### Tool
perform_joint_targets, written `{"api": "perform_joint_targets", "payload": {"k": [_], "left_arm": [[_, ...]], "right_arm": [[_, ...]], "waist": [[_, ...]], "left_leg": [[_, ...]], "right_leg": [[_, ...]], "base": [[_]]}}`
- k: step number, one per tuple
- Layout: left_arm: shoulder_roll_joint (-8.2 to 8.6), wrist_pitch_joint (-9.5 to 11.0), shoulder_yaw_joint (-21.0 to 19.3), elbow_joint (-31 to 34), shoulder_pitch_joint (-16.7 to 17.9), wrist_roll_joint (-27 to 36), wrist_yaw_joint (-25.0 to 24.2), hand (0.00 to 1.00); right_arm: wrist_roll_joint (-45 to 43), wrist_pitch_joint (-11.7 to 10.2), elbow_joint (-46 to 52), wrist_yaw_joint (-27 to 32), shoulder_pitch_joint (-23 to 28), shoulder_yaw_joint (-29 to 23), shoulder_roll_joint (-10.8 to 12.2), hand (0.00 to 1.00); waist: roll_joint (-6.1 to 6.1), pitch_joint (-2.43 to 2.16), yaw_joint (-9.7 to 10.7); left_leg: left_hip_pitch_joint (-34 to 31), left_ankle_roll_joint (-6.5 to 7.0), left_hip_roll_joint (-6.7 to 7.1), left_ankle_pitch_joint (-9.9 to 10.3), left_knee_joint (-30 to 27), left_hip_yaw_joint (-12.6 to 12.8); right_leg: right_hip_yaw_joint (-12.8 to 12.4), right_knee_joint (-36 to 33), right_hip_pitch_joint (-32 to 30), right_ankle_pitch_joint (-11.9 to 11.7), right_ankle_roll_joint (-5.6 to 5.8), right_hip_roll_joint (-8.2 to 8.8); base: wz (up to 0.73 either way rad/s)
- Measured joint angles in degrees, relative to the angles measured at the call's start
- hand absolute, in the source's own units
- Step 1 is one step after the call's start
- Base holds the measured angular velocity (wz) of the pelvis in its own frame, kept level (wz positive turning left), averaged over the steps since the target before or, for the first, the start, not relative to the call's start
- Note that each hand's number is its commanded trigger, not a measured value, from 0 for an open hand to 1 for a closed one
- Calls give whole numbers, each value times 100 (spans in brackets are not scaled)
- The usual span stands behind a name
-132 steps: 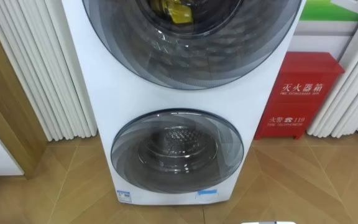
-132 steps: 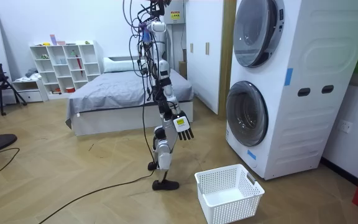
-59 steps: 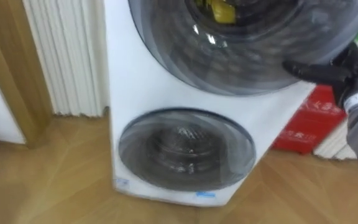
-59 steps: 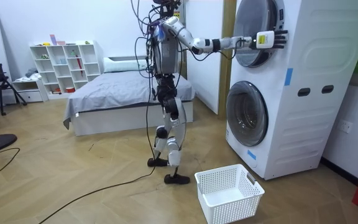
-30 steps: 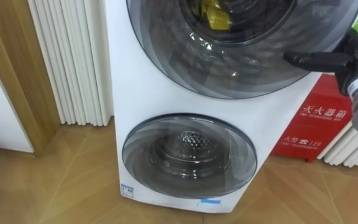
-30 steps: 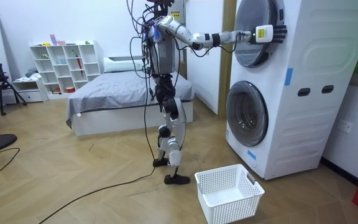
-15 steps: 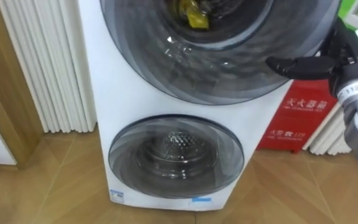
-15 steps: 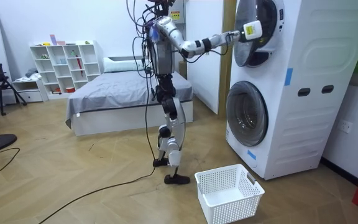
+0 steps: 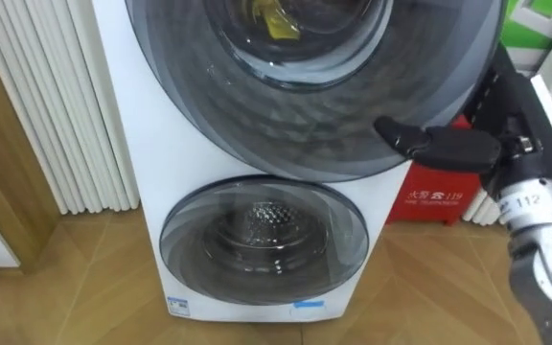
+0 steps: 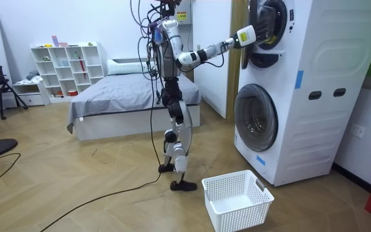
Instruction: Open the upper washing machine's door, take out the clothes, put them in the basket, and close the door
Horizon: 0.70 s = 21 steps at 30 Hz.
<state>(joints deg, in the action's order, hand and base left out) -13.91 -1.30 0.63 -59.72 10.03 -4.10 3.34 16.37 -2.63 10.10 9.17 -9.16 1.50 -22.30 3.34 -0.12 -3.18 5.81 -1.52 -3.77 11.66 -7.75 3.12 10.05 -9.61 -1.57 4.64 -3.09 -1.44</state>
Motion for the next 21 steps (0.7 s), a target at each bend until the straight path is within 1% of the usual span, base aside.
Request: {"api": "perform_joint_targets", "payload": {"k": [4,6,8,9,11,15,19,21], "left_arm": [[11,-2,4,-29,76,-2,1,0],[44,-6,3,-147,77,-3,7,0],[73,-14,4,-195,88,-4,6,0],[101,-16,4,-195,96,-4,5,0],[134,-16,4,-194,63,-2,2,0],[138,-7,9,-222,-48,9,-1,0],[138,0,13,-225,-57,8,-2,0],[136,2,14,-220,-13,4,11,0]], "right_arm": [[-273,13,41,-159,315,16,16,0],[-278,20,157,-204,482,13,23,0],[-241,26,257,-247,547,9,32,0],[-221,35,301,-291,569,9,32,0],[-234,62,379,-324,601,19,36,0],[-265,78,390,-441,612,22,57,0],[-282,78,423,-493,612,22,126,0],[-220,79,486,-595,611,22,140,0]], "waist": [[-1,-2,-3],[-5,-2,0],[-11,0,11],[-28,9,10],[-52,12,19],[-62,19,35],[-64,21,73],[-72,21,96]], "left_leg": [[2,1,2,0,0,0],[16,1,5,1,4,8],[46,-1,4,3,11,29],[86,-3,1,9,16,80],[104,-3,0,14,15,117],[174,1,-3,22,38,148],[174,4,-10,42,39,155],[175,-5,-36,67,31,224]], "right_leg": [[3,7,-1,12,7,2],[7,0,6,29,13,8],[-13,-3,18,35,12,2],[-44,-2,45,37,13,-4],[-56,-3,57,39,16,-2],[-74,-9,103,42,18,-8],[-90,-13,101,43,20,-23],[-189,-18,75,45,19,-68]], "base": [[0],[0],[-4],[-9],[-6],[-2],[-1],[-14]]}}
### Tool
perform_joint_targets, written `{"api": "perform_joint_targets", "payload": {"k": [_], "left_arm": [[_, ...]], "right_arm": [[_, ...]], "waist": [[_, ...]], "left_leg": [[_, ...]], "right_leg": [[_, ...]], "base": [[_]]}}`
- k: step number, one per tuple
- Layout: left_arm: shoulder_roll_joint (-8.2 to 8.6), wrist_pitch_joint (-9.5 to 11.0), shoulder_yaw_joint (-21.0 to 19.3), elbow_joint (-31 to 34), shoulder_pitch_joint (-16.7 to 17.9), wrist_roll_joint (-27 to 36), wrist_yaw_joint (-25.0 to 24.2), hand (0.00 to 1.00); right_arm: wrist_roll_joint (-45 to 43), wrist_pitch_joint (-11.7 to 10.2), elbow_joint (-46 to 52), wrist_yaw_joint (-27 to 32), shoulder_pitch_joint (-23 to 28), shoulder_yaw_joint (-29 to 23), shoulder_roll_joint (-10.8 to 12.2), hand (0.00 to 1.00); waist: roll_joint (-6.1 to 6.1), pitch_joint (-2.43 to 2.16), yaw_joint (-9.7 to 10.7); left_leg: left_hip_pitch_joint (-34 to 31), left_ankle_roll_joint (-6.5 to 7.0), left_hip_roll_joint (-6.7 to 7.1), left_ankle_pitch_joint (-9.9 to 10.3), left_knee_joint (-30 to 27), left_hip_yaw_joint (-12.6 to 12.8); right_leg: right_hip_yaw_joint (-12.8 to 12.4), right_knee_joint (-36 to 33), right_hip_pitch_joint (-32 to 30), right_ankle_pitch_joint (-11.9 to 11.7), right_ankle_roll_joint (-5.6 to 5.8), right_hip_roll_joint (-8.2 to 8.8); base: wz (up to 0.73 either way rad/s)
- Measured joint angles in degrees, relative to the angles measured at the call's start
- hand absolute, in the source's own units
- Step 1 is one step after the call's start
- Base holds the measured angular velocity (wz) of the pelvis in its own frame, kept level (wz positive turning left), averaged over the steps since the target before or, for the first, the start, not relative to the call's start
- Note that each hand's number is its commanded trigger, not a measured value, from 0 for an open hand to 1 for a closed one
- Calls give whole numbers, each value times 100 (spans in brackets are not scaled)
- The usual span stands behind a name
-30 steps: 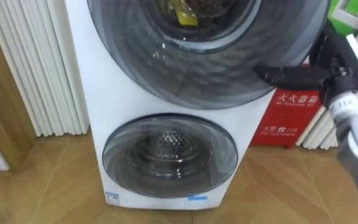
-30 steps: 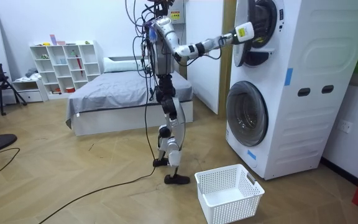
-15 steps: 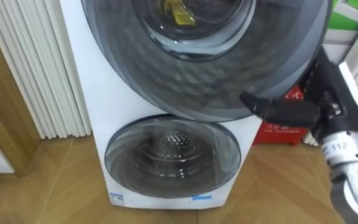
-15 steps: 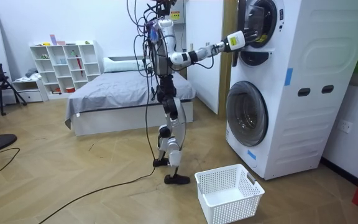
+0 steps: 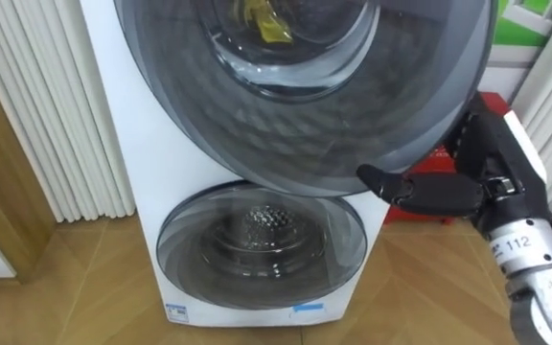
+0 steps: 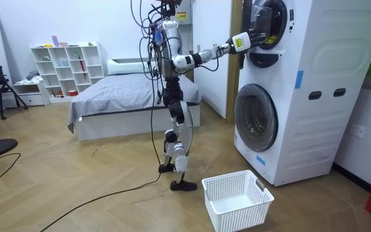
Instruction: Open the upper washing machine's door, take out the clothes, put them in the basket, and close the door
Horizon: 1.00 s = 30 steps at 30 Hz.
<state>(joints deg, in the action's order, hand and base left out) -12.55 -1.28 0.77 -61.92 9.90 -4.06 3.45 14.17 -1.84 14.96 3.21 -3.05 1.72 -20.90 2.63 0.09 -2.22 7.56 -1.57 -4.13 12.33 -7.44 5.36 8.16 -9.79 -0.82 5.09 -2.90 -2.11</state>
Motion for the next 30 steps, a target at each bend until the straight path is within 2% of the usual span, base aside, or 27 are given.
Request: {"api": "perform_joint_targets", "payload": {"k": [4,9,14,21,25,30], "left_arm": [[3,61,14,3,23,0,15,0],[-3,408,251,-6,-69,6,98,0],[-3,428,455,0,-133,4,79,0],[-48,431,498,7,-169,5,-37,0],[-25,432,521,-5,-313,3,-77,0],[-21,465,518,4,-438,-2,-189,0]], "right_arm": [[65,8,335,-155,0,0,23,0],[253,-1,886,-195,0,53,24,0],[363,-20,1122,-384,-2,157,31,0],[468,-21,1472,-682,-14,434,112,0],[434,-56,1544,-845,-68,634,113,0],[439,-57,1664,-1455,-293,944,141,0]], "waist": [[-24,-5,48],[-47,-13,67],[-50,-12,135],[-66,-28,73],[-65,-29,42],[-63,-30,30]], "left_leg": [[-6,-12,-24,8,-4,55],[11,-12,-24,8,-28,94],[13,-12,-23,8,-28,109],[-10,-12,-47,8,-21,265],[-14,-15,-49,6,-26,275],[-36,-38,-46,-8,-33,268]], "right_leg": [[-25,-5,-35,0,-15,-21],[-95,3,-39,3,-19,-9],[-110,6,-47,2,-21,-12],[-199,-58,-162,-28,-59,-69],[-209,-111,-188,-24,-63,-31],[-182,-199,-256,-20,-81,-21]], "base": [[-11],[-9],[-1],[-11],[-2],[-3]]}}
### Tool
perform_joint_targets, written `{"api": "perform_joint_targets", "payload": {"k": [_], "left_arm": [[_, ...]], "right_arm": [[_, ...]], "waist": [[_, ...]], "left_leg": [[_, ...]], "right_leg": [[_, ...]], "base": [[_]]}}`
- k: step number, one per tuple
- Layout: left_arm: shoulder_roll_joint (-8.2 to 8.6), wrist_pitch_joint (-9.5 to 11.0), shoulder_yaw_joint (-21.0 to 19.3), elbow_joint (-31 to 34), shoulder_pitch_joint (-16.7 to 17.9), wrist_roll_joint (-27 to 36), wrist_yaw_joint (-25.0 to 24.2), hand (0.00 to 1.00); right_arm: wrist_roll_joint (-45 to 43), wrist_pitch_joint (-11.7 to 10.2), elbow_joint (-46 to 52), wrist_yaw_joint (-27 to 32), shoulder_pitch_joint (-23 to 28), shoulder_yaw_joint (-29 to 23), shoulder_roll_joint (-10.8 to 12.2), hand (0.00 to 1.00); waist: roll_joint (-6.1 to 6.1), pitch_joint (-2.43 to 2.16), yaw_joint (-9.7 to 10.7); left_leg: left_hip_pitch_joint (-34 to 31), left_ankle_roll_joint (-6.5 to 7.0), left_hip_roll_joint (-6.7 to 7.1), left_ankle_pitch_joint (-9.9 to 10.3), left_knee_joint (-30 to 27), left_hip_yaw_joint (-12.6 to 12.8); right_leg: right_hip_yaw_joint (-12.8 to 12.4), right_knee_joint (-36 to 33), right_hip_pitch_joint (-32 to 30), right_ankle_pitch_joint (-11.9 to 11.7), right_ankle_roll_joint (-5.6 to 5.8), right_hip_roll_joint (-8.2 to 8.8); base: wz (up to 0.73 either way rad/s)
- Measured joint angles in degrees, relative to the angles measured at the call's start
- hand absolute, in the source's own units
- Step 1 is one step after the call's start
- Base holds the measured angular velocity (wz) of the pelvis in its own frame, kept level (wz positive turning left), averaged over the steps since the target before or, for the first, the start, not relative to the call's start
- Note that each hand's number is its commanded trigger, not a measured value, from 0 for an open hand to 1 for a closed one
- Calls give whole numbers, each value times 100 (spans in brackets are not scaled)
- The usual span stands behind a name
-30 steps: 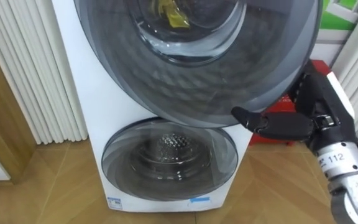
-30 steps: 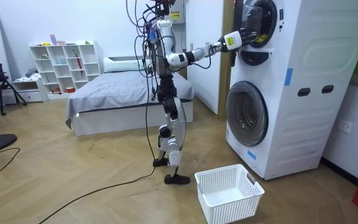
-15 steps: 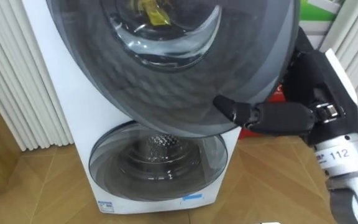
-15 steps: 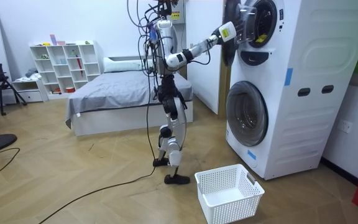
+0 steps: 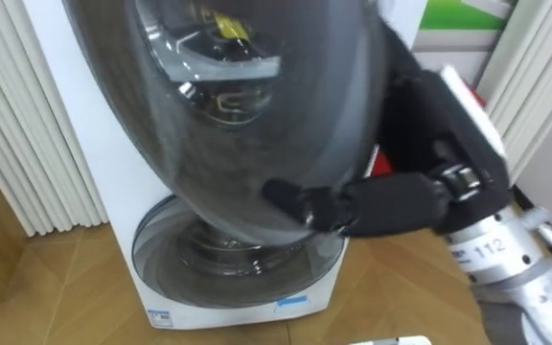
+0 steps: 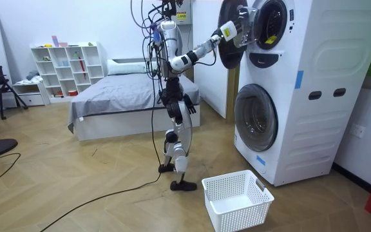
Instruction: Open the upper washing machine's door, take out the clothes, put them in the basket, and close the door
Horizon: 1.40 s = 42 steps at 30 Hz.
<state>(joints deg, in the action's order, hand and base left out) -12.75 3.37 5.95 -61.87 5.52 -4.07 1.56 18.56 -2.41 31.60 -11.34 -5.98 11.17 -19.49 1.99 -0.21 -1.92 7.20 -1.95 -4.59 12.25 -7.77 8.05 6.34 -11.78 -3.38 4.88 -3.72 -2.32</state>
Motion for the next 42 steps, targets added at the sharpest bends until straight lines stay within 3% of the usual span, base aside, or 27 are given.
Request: {"api": "perform_joint_targets", "payload": {"k": [5,10,15,23,27,32,35,42], "left_arm": [[-9,19,-9,-3,4,9,-17,0],[-115,51,-6,-38,35,3,43,0],[-250,69,-37,-135,116,-50,54,0],[-211,24,-21,-121,182,-50,13,0],[-210,16,-23,-126,181,-50,11,0],[-212,15,-28,-123,177,-49,54,0],[-212,20,-27,-126,139,-49,138,0],[-183,12,-59,-128,162,-51,205,0]], "right_arm": [[31,1,38,-258,-9,149,127,0],[247,-3,34,-252,-9,321,134,0],[134,-49,33,-364,-103,504,238,0],[125,-48,-15,-1061,-532,1338,382,0],[152,-48,-18,-1235,-535,1472,437,0],[155,-48,-23,-1284,-535,1472,482,0],[156,-48,-44,-1338,-535,1471,491,0],[155,-48,-219,-1384,-534,1460,504,0]], "waist": [[17,2,-36],[156,17,-195],[226,10,-458],[253,-7,-922],[277,-10,-1113],[310,13,-1109],[343,74,-1111],[356,83,-1104]], "left_leg": [[6,-27,-9,-19,2,-40],[-40,-77,-36,-50,-30,-90],[-157,-156,-92,-76,-114,-252],[-285,-197,-76,-101,-166,-655],[-282,-159,-59,-77,-131,-678],[-273,-150,-59,-71,-54,-693],[-269,-147,-60,-70,-52,-689],[-284,-141,-56,-66,-42,-658]], "right_leg": [[48,-3,39,1,-18,6],[122,-14,2,37,-16,3],[277,-10,-20,30,-102,-13],[531,5,58,71,-161,25],[568,23,91,82,-141,41],[647,112,117,95,-119,48],[645,134,117,112,-94,44],[645,222,132,123,-77,43]], "base": [[3],[4],[14],[25],[8],[4],[1],[0]]}}
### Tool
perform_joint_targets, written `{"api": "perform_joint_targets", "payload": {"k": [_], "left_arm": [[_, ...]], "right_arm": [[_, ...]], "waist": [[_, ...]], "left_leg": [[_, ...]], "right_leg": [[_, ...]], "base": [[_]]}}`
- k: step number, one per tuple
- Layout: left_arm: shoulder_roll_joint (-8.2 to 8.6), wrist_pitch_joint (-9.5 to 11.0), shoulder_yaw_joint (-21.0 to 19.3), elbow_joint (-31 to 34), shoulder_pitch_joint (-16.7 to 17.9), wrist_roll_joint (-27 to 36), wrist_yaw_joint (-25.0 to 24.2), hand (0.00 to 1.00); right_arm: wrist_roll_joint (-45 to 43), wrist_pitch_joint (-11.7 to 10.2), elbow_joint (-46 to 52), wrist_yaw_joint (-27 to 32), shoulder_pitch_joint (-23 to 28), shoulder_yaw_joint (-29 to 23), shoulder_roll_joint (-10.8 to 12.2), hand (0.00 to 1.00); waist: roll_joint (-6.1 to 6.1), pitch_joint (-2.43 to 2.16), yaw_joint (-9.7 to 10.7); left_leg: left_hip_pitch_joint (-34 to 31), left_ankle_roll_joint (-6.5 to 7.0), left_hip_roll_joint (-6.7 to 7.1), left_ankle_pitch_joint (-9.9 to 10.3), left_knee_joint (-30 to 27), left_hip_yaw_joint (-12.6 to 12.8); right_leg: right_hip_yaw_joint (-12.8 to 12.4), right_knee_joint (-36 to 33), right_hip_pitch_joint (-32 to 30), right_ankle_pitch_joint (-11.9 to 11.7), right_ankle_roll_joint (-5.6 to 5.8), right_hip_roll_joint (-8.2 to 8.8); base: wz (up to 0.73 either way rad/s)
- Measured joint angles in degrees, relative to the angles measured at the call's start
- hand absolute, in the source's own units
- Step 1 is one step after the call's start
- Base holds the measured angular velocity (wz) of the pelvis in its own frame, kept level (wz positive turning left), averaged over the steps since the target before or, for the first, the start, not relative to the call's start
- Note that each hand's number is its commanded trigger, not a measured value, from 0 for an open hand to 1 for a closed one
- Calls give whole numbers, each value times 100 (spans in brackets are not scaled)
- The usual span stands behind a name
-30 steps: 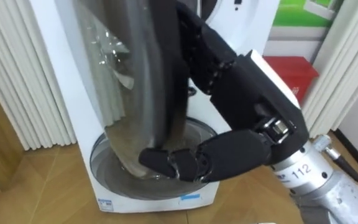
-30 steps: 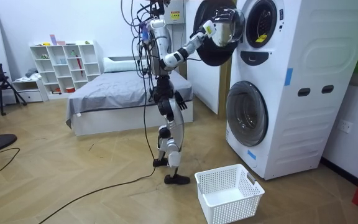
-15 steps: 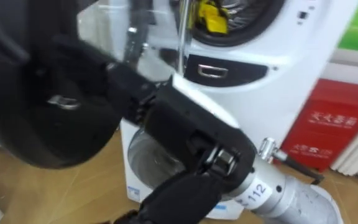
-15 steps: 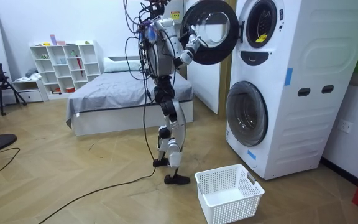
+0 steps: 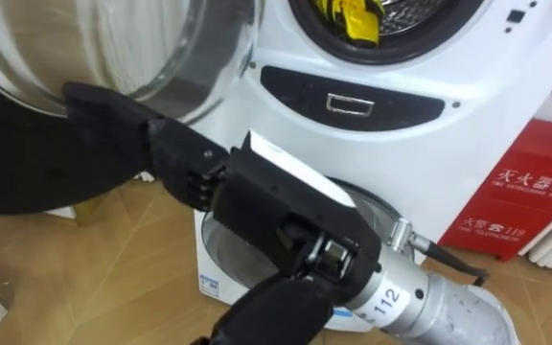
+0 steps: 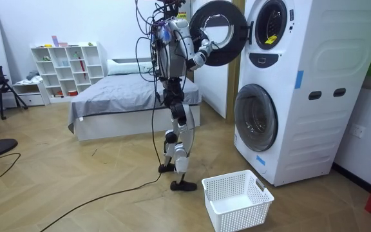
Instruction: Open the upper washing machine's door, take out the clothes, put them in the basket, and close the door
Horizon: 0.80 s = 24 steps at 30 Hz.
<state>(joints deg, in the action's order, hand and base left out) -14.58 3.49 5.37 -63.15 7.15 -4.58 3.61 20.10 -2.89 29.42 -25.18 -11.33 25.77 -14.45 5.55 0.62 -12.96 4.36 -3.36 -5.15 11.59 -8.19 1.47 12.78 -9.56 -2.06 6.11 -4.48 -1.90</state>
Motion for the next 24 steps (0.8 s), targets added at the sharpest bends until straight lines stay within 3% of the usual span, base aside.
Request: {"api": "perform_joint_targets", "payload": {"k": [5,8,11,14,20,24], "left_arm": [[48,-68,-69,6,9,0,65,0],[72,-96,-170,0,29,-4,69,0],[87,-159,-467,-11,64,5,83,0],[82,-209,-627,-66,126,43,177,0],[181,-226,-872,-107,129,56,246,0],[218,-241,-857,-117,187,46,241,0]], "right_arm": [[-39,54,-1,-66,4,-10,-72,0],[-517,53,-103,-61,47,-116,-195,0],[-1229,66,-463,81,205,-303,-446,0],[-1658,224,-811,307,458,-689,-690,0],[-2069,254,-965,1007,521,-1571,-605,0],[-1979,254,-1107,1472,478,-1666,-544,0]], "waist": [[-5,3,14],[1,-1,44],[23,-12,91],[43,-21,223],[25,-14,404],[6,-9,417]], "left_leg": [[-7,0,0,0,0,51],[-5,0,2,0,0,71],[26,0,4,0,1,78],[41,0,11,0,-4,79],[41,1,2,0,-11,127],[93,0,-4,-1,-9,179]], "right_leg": [[-39,20,-4,10,9,-3],[-54,16,-2,12,12,-3],[-59,14,31,14,14,0],[-10,15,71,17,20,18],[-52,0,61,16,19,4],[-117,-19,62,13,13,-13]], "base": [[0],[0],[3],[8],[-1],[-10]]}}
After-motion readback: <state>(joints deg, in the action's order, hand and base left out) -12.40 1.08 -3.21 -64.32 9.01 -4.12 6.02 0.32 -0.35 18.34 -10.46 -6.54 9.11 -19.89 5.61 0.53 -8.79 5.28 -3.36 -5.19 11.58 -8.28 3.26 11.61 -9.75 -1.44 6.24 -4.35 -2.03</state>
